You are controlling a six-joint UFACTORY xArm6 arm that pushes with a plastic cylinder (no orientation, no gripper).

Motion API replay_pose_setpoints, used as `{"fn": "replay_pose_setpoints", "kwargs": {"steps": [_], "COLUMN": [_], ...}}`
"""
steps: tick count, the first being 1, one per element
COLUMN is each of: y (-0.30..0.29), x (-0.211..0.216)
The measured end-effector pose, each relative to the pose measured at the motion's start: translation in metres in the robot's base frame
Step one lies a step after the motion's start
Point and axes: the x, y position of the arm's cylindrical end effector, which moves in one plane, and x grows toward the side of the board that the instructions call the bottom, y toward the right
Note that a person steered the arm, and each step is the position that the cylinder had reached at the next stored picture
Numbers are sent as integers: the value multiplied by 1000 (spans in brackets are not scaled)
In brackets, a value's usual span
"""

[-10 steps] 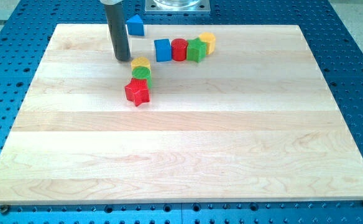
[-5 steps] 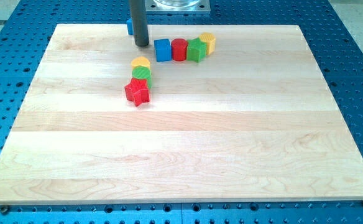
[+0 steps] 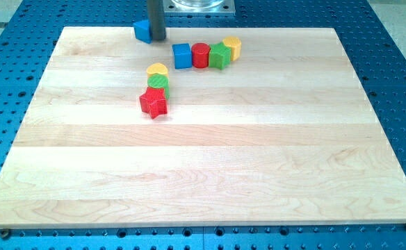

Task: Move the triangle to the left center of the board

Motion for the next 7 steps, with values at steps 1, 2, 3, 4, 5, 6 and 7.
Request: {"fn": "replay_pose_setpoints", "kwargs": {"steps": [1, 2, 3, 4, 5, 6, 7], "y": [0, 31, 14, -30, -6, 15, 46], "x": [97, 64, 32, 43, 8, -37, -64]}}
